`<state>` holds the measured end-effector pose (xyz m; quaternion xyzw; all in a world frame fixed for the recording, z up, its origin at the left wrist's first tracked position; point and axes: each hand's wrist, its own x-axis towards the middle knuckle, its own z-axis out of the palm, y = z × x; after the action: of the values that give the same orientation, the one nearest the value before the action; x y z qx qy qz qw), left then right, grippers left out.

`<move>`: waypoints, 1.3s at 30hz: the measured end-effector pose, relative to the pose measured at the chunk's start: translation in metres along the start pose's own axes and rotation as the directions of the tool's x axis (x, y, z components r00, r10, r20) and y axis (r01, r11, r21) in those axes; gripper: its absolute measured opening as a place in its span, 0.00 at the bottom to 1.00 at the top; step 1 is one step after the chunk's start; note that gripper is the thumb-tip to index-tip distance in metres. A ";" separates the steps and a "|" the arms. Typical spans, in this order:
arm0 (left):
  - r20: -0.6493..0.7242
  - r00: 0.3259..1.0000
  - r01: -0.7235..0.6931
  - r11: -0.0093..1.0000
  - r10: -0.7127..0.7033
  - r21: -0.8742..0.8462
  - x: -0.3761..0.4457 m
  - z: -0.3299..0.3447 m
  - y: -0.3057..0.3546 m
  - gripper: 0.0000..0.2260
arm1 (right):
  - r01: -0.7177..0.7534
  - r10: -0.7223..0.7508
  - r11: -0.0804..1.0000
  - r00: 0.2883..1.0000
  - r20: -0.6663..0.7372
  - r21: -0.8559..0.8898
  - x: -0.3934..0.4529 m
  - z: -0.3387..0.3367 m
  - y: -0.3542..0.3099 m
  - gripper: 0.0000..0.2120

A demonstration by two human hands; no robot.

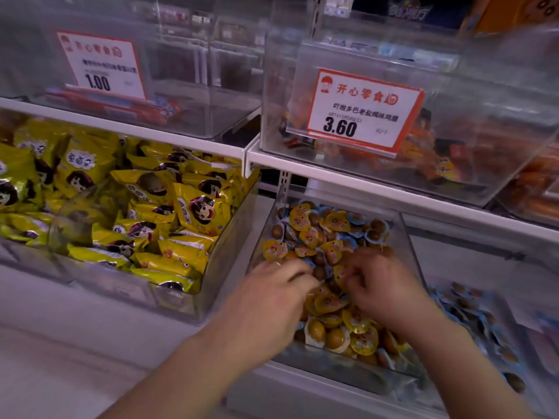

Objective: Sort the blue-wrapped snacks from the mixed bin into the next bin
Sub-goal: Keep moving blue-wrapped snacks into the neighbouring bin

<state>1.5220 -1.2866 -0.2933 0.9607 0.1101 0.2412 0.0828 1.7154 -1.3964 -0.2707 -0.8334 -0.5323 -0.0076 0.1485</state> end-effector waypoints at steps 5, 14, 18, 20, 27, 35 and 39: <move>0.227 0.949 0.181 0.969 -0.217 0.171 0.015 0.017 0.005 0.15 | -0.046 0.045 0.998 0.998 0.034 0.042 -0.008 0.008 -0.002 0.05; 0.249 0.874 0.349 0.896 -0.417 0.273 0.025 0.017 0.016 0.13 | 0.060 -0.060 0.998 0.998 -0.033 -0.006 -0.002 0.025 -0.009 0.21; 0.242 0.882 0.282 0.864 -0.404 0.417 0.020 0.020 0.021 0.15 | 0.153 -0.144 0.980 0.987 0.078 -0.126 0.005 0.043 -0.018 0.32; 0.249 0.884 0.267 0.866 -0.395 0.423 0.018 0.023 0.020 0.16 | 0.103 -0.088 0.986 0.989 0.117 -0.127 0.012 0.047 -0.018 0.34; 0.253 0.895 0.273 0.899 -0.368 0.342 0.018 0.022 0.012 0.16 | 0.009 0.013 0.995 0.974 0.228 -0.096 0.024 0.037 -0.009 0.28; 0.077 0.916 0.401 0.904 -0.394 -0.149 0.017 0.014 0.007 0.12 | 0.041 -0.052 0.994 0.992 0.112 0.097 0.022 0.029 -0.001 0.10; -0.021 0.860 0.448 0.775 -0.510 -0.446 0.024 0.012 0.002 0.14 | -0.117 0.152 0.870 0.988 -0.036 0.478 0.020 0.018 0.001 0.11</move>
<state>1.5488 -1.2841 -0.2921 0.8391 0.3015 0.2974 0.3414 1.7222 -1.3741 -0.2851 -0.8057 -0.4530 0.1032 0.3673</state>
